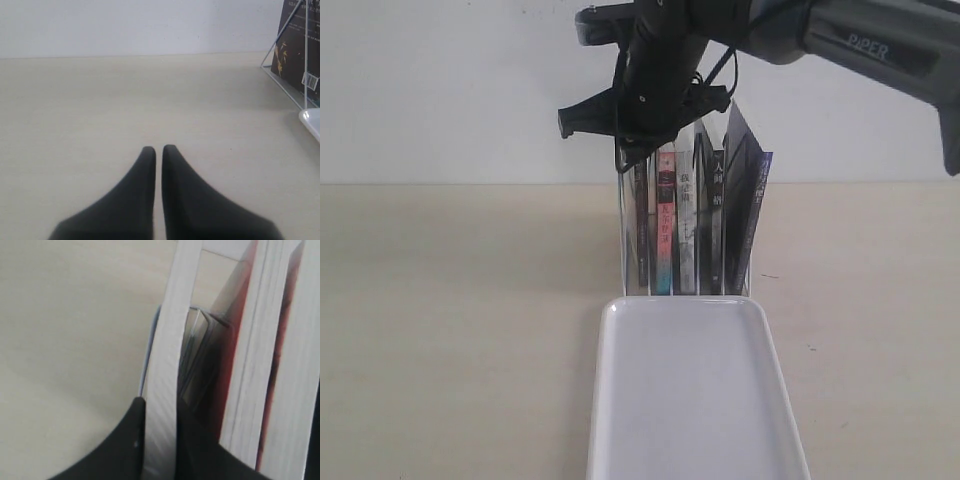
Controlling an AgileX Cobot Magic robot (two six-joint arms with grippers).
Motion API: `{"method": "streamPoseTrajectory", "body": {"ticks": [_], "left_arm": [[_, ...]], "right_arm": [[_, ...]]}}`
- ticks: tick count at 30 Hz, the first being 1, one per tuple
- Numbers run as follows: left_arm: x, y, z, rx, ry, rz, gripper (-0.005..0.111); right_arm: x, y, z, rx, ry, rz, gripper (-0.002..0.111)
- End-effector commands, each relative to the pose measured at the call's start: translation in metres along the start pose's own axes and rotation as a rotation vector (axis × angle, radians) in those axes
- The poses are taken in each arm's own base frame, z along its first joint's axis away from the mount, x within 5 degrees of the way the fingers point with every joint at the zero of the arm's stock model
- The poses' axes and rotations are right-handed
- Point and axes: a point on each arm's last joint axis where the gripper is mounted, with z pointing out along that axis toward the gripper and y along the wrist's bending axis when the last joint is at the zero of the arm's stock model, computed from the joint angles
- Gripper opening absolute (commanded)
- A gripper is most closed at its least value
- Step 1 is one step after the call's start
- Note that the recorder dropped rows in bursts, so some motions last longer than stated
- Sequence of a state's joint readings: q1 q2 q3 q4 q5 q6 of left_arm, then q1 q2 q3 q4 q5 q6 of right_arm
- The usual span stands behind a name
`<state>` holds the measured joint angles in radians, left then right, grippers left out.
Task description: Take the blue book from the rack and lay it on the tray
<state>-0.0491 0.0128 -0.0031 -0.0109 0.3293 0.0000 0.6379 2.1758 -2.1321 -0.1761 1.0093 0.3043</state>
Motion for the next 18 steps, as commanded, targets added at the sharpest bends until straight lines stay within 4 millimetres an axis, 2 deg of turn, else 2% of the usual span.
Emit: {"method": "streamPoseTrajectory", "body": {"ticks": [1, 4, 7, 10, 15, 17, 18], "left_arm": [[0.000, 0.000, 0.000, -0.003, -0.015, 0.006, 0.004], [0.000, 0.000, 0.000, -0.003, -0.015, 0.006, 0.004], [0.000, 0.000, 0.000, -0.003, -0.015, 0.006, 0.004], [0.000, 0.000, 0.000, -0.003, -0.015, 0.006, 0.004], [0.000, 0.000, 0.000, -0.003, -0.015, 0.006, 0.004], [0.000, 0.000, 0.000, -0.003, -0.015, 0.006, 0.004], [0.000, 0.000, 0.000, -0.003, -0.015, 0.006, 0.004]], "right_arm": [[-0.005, 0.000, -0.002, 0.000, -0.042, -0.037, 0.000], [-0.006, 0.000, -0.002, -0.002, -0.050, -0.051, 0.004], [-0.006, 0.000, -0.002, -0.008, -0.049, -0.049, 0.028], [-0.004, 0.000, -0.002, -0.004, -0.029, -0.048, 0.046], [-0.004, -0.003, -0.019, 0.010, -0.005, -0.039, 0.044], [-0.006, -0.005, -0.032, 0.010, -0.015, -0.035, 0.043], [-0.010, -0.007, -0.047, 0.006, -0.042, -0.033, 0.043]]}}
